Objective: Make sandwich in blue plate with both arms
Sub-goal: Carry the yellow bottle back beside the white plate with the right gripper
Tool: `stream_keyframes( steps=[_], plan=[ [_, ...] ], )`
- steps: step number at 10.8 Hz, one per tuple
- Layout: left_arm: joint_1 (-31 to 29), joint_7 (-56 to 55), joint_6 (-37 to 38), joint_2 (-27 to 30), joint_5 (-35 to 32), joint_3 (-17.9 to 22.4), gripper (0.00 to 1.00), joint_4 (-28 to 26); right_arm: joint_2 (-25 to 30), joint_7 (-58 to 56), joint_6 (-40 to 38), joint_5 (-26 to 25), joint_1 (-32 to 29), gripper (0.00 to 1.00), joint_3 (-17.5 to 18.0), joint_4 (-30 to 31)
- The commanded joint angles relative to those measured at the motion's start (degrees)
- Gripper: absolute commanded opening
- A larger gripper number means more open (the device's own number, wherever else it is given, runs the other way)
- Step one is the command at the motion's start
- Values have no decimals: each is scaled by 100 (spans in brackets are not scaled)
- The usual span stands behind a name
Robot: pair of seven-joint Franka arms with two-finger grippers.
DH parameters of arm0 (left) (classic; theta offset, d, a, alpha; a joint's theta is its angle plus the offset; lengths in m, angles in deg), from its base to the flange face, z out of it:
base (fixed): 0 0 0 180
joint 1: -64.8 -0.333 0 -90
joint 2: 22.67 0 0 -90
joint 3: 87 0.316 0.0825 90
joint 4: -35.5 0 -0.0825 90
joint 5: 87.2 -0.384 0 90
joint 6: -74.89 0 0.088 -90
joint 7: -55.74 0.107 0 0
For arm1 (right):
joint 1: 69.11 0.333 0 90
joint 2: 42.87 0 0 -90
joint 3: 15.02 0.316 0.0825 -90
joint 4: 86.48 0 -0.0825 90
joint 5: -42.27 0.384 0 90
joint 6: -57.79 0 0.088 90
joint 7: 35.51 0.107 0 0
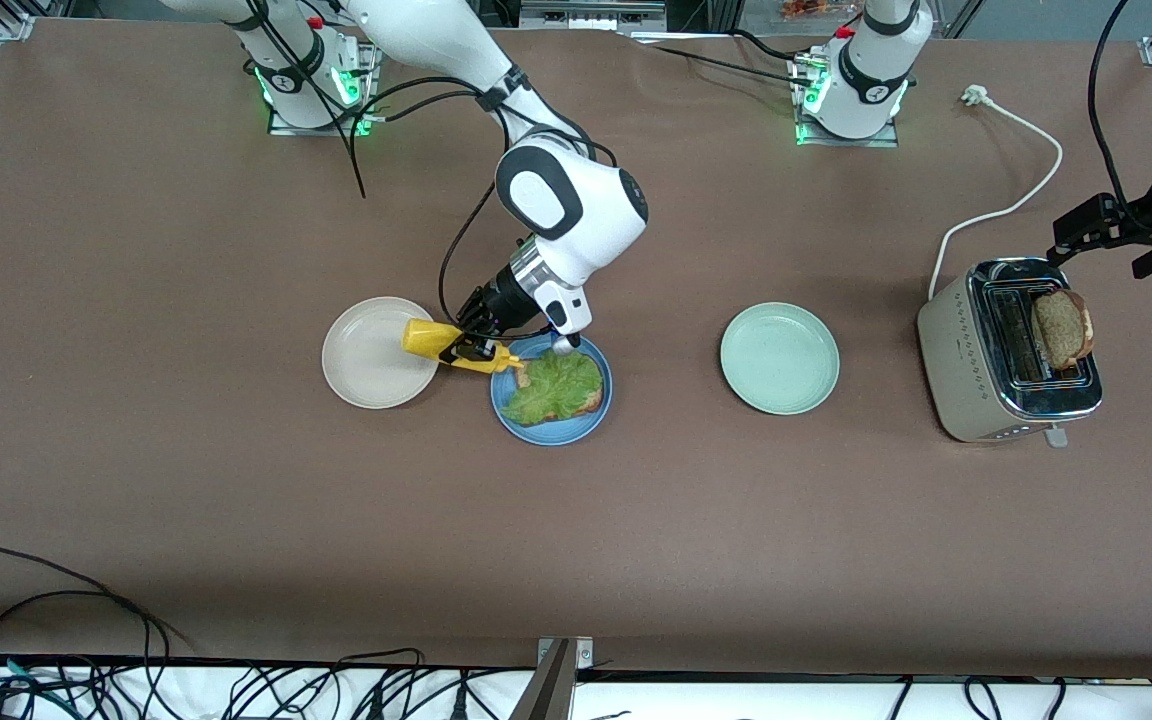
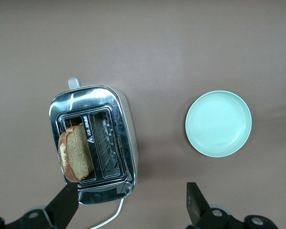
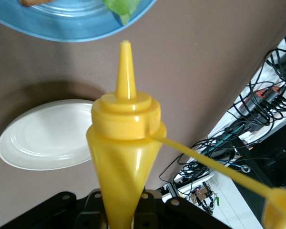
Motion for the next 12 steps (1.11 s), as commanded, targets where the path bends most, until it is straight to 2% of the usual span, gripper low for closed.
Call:
stream_keyframes(
  steps=[1, 4, 7, 8, 10, 12],
  plan=[
    [27, 17, 17, 68, -108, 13, 100, -16, 69, -56, -228, 513, -115, 6, -89, -394],
    [27, 9, 34, 120, -108, 4, 100, -16, 473, -82, -141, 1883, -702, 6, -98, -430],
    [27, 17, 43, 121, -108, 13, 100, -34, 834, -660, 193, 3132, -1204, 6, -89, -430],
    [27, 17, 43, 121, -108, 13, 100, -34, 931, -914, 272, 3527, -1432, 6, -81, -430],
    [19, 9, 43, 112, -108, 30, 100, -60, 1089, -1582, 291, 4633, -1932, 6, -89, -430],
    [-8, 8, 34, 86, -108, 65, 100, -69, 1143, -2581, 299, 5373, -2434, 6, -81, -430]
  ],
)
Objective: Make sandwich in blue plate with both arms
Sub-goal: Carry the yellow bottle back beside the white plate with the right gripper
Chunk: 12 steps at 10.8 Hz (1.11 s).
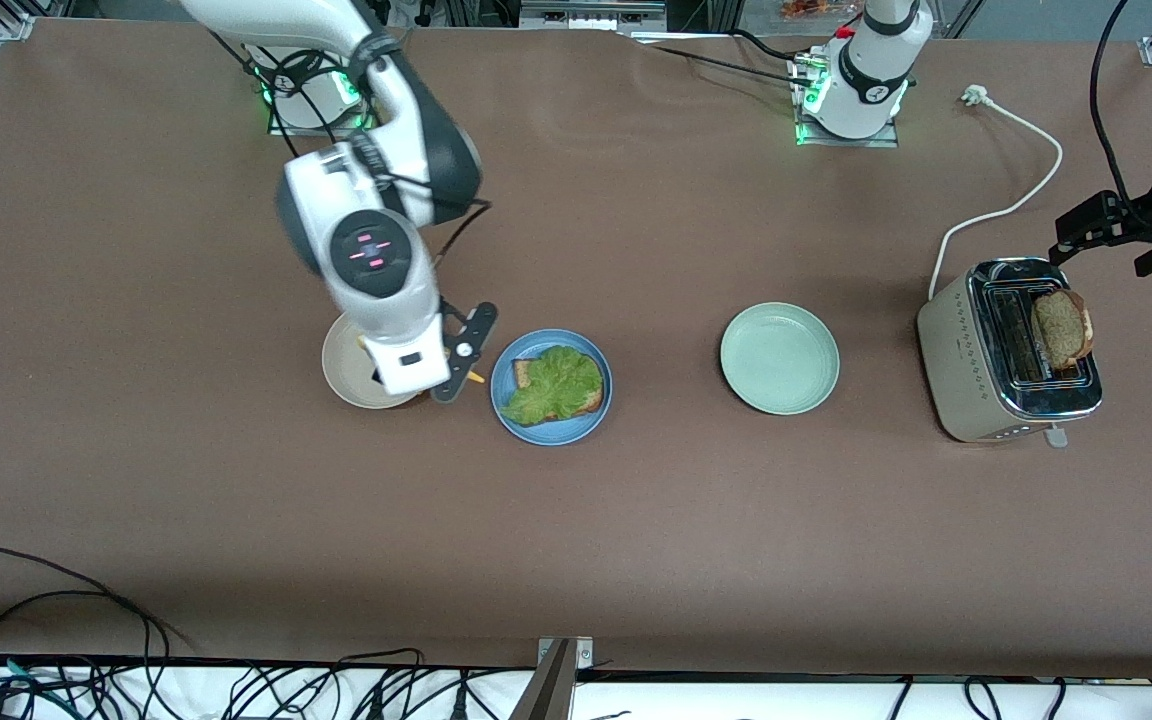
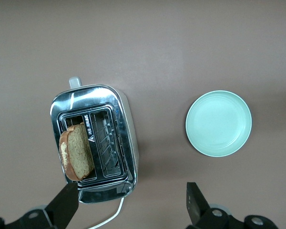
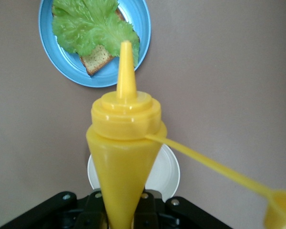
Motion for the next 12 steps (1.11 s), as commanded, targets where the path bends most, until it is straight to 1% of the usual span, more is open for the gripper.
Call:
stream_keyframes(
  steps=[1, 4, 7, 9, 10, 11, 12],
  plan=[
    [-24, 17, 10, 26, -108, 91, 100, -69, 133, -1389, -11, 1119, -728, 6, 75, 23],
    [-33, 61, -139, -228, -468, 240, 100, -70, 221, -2996, -177, 1841, -1300, 6, 93, 84],
    [-41, 96, -342, -439, -408, 425, 99, -87, 248, -4272, -747, 2675, -1923, 6, 101, 84],
    [-41, 393, -490, -668, -372, 609, 99, -87, 239, -4984, -1204, 3036, -2363, 5, 101, 93],
    [-41, 517, -587, -791, -372, 688, 99, -87, 230, -5423, -1433, 3308, -2600, 5, 102, 102],
    [-41, 536, -693, -931, -346, 707, 98, -87, 195, -5888, -1661, 3502, -2855, 5, 110, 145],
    [-76, 536, -833, -1063, -276, 716, 96, -87, 169, -6580, -1785, 3539, -3144, 5, 110, 215]
  ],
)
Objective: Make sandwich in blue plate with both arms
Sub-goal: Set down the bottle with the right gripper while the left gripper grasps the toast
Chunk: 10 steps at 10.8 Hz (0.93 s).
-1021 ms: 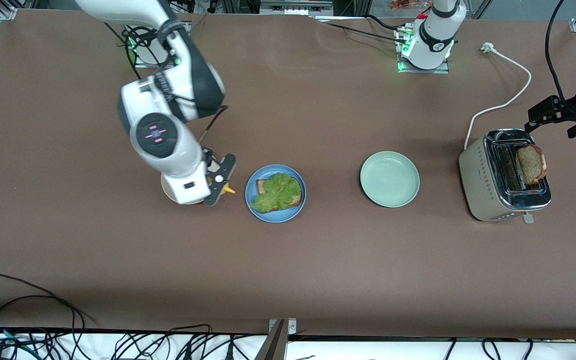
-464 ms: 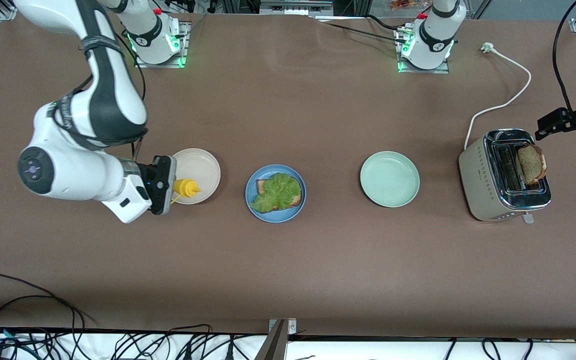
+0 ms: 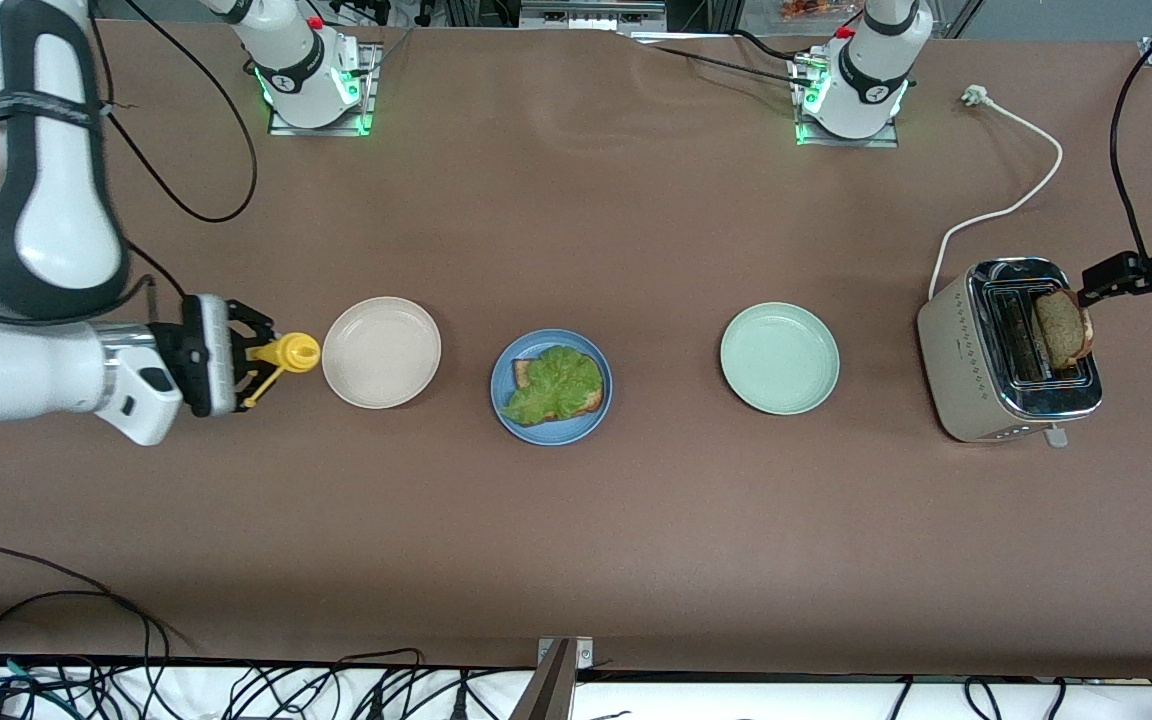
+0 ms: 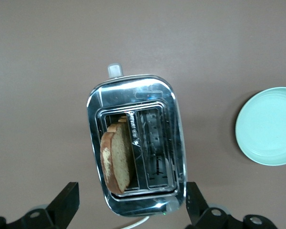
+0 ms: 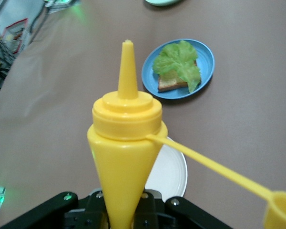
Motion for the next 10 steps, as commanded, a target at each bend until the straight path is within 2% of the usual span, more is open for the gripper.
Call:
stream_keyframes(
  steps=[1, 4, 5, 7, 8, 10],
  plan=[
    [-58, 182, -319, -401, 28, 76, 95, 29, -55, -1924, -404, 338, -733, 5, 109, 331],
    [-67, 191, -574, -674, 36, 199, 90, -119, -187, -3666, -544, 671, -1164, 5, 109, 989],
    [-67, 191, -584, -744, 36, 260, 87, -146, -379, -4185, -728, 942, -1383, 5, 109, 1113],
    [-84, 191, -592, -841, 36, 270, 82, -234, -932, -4873, -1115, 1190, -1657, 5, 109, 1123],
    [-102, 182, -619, -850, 115, 278, 76, -321, -1222, -5155, -1229, 1209, -1736, 5, 118, 1132],
    [-120, 182, -628, -920, 265, 375, 73, -393, -1820, -5455, -1502, 1506, -1912, 5, 118, 1123]
  ],
)
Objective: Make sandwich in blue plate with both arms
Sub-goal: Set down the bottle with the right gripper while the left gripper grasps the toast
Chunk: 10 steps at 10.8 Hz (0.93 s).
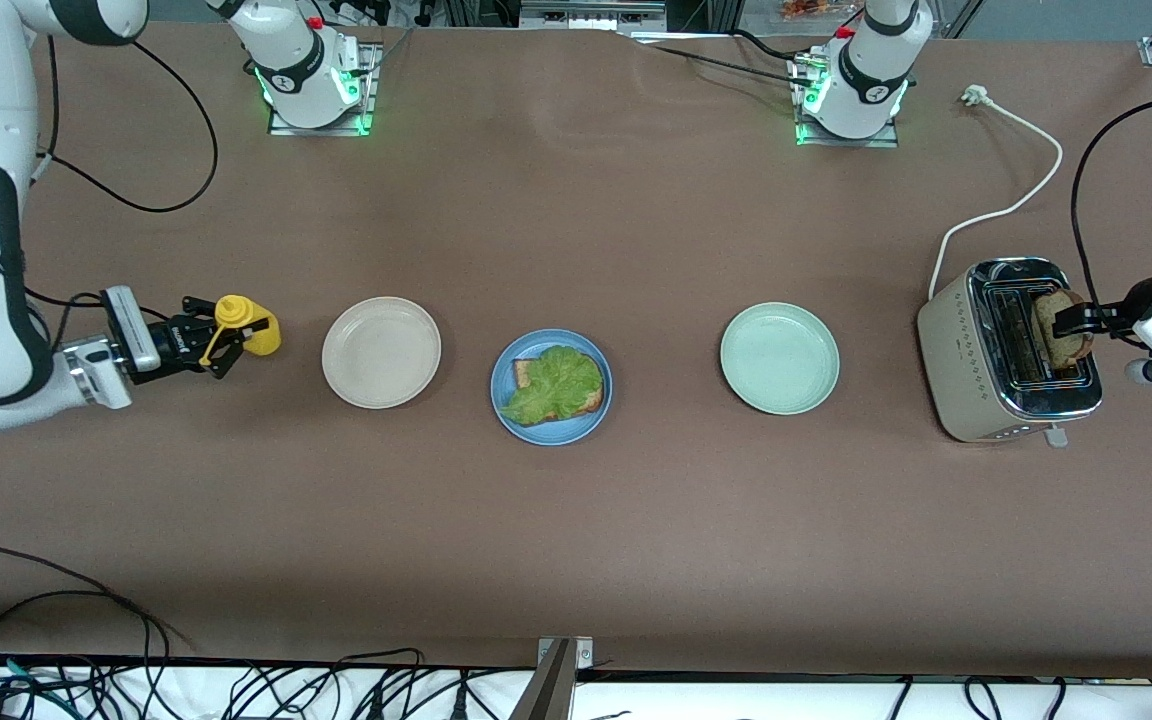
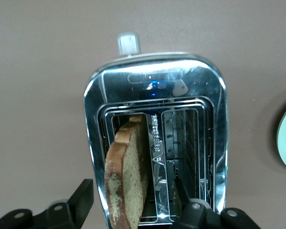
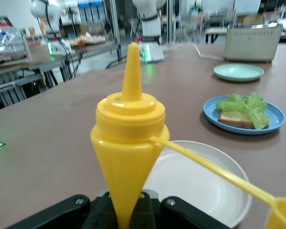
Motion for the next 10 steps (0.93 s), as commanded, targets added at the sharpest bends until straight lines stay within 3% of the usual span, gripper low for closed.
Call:
stream_keyframes(
  steps=[1, 3, 4, 6, 8, 10],
  plan=[
    [-24, 153, -107, -75, 190, 116, 72, -154, -723, -414, -351, 393, -239, 5, 107, -88],
    [-24, 153, -125, -102, 190, 151, 71, -216, -890, -484, -281, 481, -248, 5, 107, -114],
    [-24, 153, -177, -102, 190, 151, 64, -260, -1004, -493, -272, 551, -248, 5, 107, -115],
    [-24, 153, -186, -111, 173, 152, 28, -243, -1102, -493, -211, 595, -248, 5, 98, -132],
    [-15, 153, -186, -93, 111, 151, 5, -199, -1093, -458, -123, 656, -248, 5, 89, -219],
    [-15, 161, -178, -41, 102, 143, 0, -138, -1102, -379, 35, 683, -336, 12, 63, -220]
  ],
)
